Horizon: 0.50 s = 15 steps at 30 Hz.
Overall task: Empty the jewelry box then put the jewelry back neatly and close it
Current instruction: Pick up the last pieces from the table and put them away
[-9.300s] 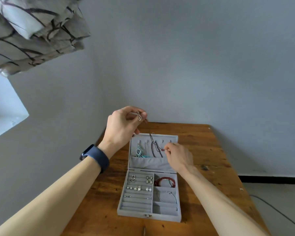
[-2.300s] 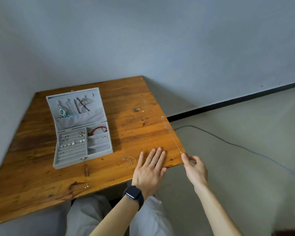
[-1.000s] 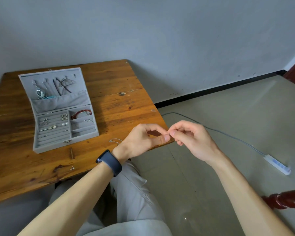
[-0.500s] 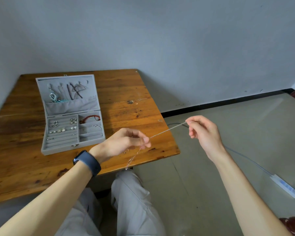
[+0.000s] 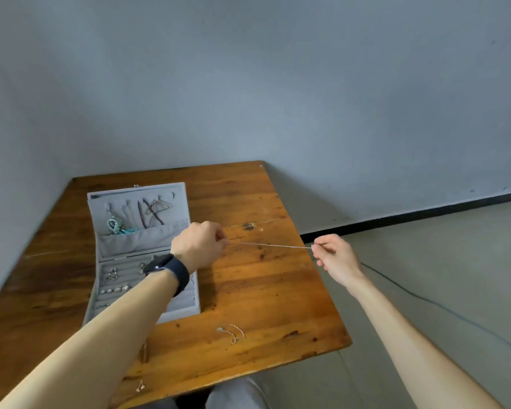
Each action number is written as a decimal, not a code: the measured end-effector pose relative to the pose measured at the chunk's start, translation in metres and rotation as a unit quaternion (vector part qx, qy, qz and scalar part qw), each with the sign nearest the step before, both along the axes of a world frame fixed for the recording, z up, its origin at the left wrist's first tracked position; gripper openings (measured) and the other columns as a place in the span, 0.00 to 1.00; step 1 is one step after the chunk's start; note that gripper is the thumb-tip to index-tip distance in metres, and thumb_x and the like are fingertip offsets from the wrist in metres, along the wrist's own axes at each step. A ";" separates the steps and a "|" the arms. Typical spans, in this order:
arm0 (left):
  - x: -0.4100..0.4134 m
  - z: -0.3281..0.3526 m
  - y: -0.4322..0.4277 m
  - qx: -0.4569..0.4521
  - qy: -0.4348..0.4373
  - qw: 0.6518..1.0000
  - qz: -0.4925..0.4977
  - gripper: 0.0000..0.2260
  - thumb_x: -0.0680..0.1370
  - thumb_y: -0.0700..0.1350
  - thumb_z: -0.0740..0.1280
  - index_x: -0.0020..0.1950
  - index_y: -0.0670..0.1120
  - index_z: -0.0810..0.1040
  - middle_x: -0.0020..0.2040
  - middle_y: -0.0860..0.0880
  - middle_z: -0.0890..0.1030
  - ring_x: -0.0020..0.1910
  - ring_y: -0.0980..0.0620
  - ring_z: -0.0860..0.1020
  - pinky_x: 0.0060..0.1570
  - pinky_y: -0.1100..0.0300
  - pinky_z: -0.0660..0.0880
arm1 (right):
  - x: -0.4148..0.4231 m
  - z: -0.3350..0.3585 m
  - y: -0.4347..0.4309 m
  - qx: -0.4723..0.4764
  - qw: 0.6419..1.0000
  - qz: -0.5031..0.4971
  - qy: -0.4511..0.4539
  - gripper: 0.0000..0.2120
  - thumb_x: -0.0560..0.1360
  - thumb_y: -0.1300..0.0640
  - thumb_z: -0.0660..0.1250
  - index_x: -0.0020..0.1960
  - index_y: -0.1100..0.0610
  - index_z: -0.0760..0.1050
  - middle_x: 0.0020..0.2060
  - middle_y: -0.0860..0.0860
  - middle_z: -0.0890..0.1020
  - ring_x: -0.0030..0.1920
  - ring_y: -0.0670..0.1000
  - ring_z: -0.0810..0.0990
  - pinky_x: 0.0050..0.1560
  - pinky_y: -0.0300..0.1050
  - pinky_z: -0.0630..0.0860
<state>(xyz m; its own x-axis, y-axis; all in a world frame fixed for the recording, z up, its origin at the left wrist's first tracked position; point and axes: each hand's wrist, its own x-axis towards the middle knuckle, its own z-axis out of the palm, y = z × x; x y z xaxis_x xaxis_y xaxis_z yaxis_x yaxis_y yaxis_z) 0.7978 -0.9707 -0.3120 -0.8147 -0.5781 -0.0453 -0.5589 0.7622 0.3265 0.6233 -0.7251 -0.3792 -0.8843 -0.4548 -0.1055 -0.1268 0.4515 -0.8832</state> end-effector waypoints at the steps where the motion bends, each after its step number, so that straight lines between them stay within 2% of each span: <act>1: -0.012 -0.002 -0.008 -0.027 -0.002 1.000 0.011 0.05 0.80 0.53 0.65 0.50 0.55 0.80 0.46 0.53 0.82 0.46 0.49 0.80 0.43 0.56 0.77 | -0.009 -0.002 -0.011 0.001 1.000 -0.008 0.005 0.05 0.78 0.52 0.68 0.54 0.49 0.75 0.46 0.46 0.84 0.38 0.46 0.83 0.45 0.45 0.78; 4: -0.049 -0.010 -0.032 -0.098 -0.015 0.995 0.025 0.07 0.81 0.48 0.62 0.51 0.50 0.79 0.48 0.49 0.81 0.46 0.46 0.80 0.45 0.52 0.79 | -0.037 -0.006 -0.044 0.011 0.999 -0.014 0.032 0.03 0.78 0.54 0.69 0.50 0.51 0.77 0.44 0.45 0.84 0.41 0.47 0.84 0.44 0.41 0.77; 5: -0.061 -0.013 -0.039 -0.118 -0.024 0.992 0.027 0.07 0.81 0.47 0.61 0.51 0.49 0.79 0.48 0.48 0.80 0.45 0.45 0.80 0.45 0.52 0.79 | -0.048 -0.008 -0.055 0.018 0.999 -0.010 0.043 0.01 0.77 0.54 0.70 0.48 0.49 0.78 0.43 0.45 0.84 0.43 0.48 0.84 0.47 0.42 0.78; 8: -0.089 -0.025 -0.059 -0.143 -0.047 0.988 0.030 0.06 0.81 0.43 0.61 0.52 0.46 0.77 0.49 0.47 0.79 0.46 0.44 0.80 0.44 0.52 0.78 | -0.076 -0.013 -0.083 0.040 0.998 -0.009 0.054 0.06 0.77 0.54 0.70 0.43 0.43 0.79 0.42 0.41 0.84 0.46 0.48 0.83 0.54 0.45 0.78; 11: -0.109 -0.043 -0.077 -0.123 -0.049 0.990 0.042 0.06 0.81 0.38 0.60 0.52 0.44 0.77 0.50 0.45 0.78 0.46 0.43 0.79 0.44 0.51 0.79 | -0.099 -0.019 -0.110 0.054 0.997 -0.008 0.048 0.06 0.77 0.52 0.70 0.43 0.42 0.80 0.44 0.41 0.85 0.47 0.48 0.83 0.55 0.44 0.78; 15: -0.126 -0.067 -0.101 -0.086 -0.030 0.994 0.058 0.08 0.81 0.35 0.60 0.53 0.42 0.77 0.50 0.44 0.78 0.47 0.44 0.79 0.45 0.52 0.80 | -0.125 -0.027 -0.137 0.045 0.998 -0.010 0.035 0.04 0.77 0.51 0.71 0.48 0.46 0.84 0.46 0.41 0.84 0.51 0.45 0.80 0.56 0.40 0.74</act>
<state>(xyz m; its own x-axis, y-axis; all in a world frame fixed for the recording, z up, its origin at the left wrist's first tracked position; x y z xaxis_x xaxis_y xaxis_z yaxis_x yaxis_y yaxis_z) 0.6723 -1.0714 -0.3792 -0.7405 -0.6719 0.0152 -0.6615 0.7327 0.1597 0.4985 -0.8623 -0.4058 -0.8995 -0.4291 -0.0822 -0.1781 0.5319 -0.8279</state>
